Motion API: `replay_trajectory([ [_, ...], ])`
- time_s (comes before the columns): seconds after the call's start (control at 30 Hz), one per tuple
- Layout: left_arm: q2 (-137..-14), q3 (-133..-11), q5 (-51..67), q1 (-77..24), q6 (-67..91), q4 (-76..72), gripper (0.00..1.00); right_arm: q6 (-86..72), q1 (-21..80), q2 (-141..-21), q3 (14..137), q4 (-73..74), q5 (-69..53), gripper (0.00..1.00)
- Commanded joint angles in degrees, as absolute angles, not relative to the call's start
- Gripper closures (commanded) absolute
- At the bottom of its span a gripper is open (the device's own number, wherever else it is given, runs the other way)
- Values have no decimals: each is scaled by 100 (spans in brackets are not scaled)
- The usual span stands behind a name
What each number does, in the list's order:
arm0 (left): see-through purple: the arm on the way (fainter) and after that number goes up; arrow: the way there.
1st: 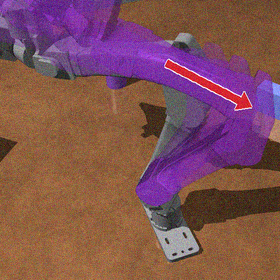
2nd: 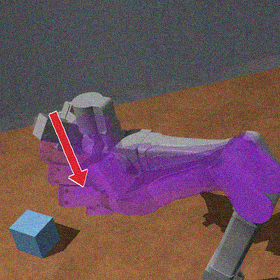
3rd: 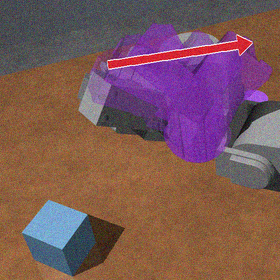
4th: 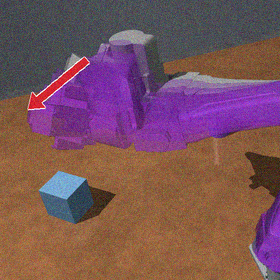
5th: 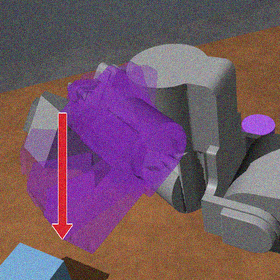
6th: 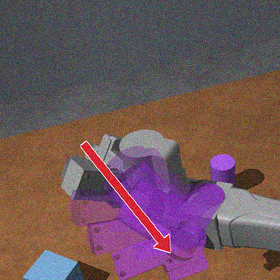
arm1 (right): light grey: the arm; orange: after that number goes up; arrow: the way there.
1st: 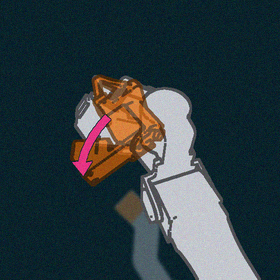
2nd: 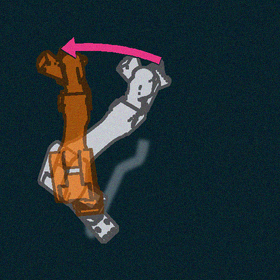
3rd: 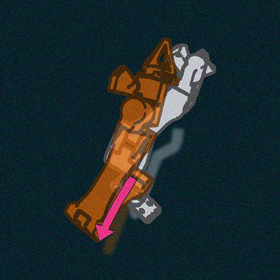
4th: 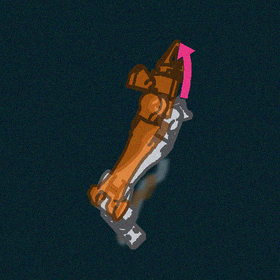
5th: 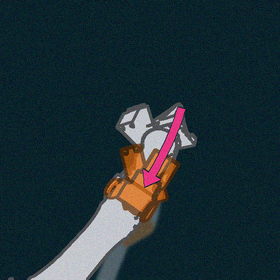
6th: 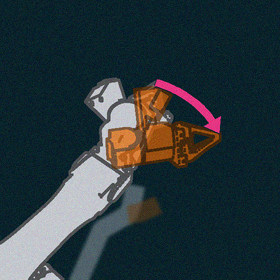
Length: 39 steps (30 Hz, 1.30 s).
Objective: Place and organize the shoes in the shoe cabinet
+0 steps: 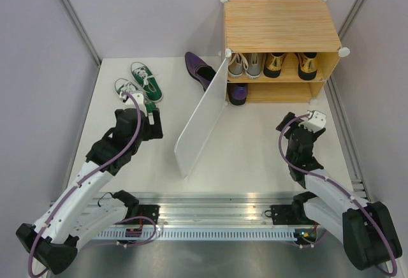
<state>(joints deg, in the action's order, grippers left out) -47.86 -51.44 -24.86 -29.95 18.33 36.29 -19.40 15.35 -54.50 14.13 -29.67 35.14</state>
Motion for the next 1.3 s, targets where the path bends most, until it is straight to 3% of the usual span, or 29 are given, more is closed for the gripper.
replay_trajectory([
  [0.0,-4772,-5124,-2443,-2971,1802,3454,5,-1705,1503,-5300,1301,-3366,3982,4],
  [0.23,-4869,-5080,-2803,-2971,1828,3428,5,-1478,1512,-5440,1328,-3480,4069,4],
  [0.37,-4834,-5063,-3005,-2971,1854,3428,5,-1310,1494,-5782,713,-4794,4360,4],
  [0.67,-4825,-5027,-3050,-2971,1854,3393,5,-1011,1485,-6618,809,-5421,4052,4],
  [0.97,-4816,-5036,-2927,-2971,1854,3384,5,-738,1046,-7066,537,-6633,3481,4],
  [1.07,-4816,-5036,-2874,-2971,1854,3384,5,-616,888,-7355,282,-7625,3191,4],
  [1.17,-4808,-5036,-2795,-2971,1854,3375,5,-362,853,-8434,88,-9308,2649,4],
  [1.27,-4799,-5054,-2760,-2971,1854,3366,5,-334,853,-8447,210,-8724,2470,5],
])
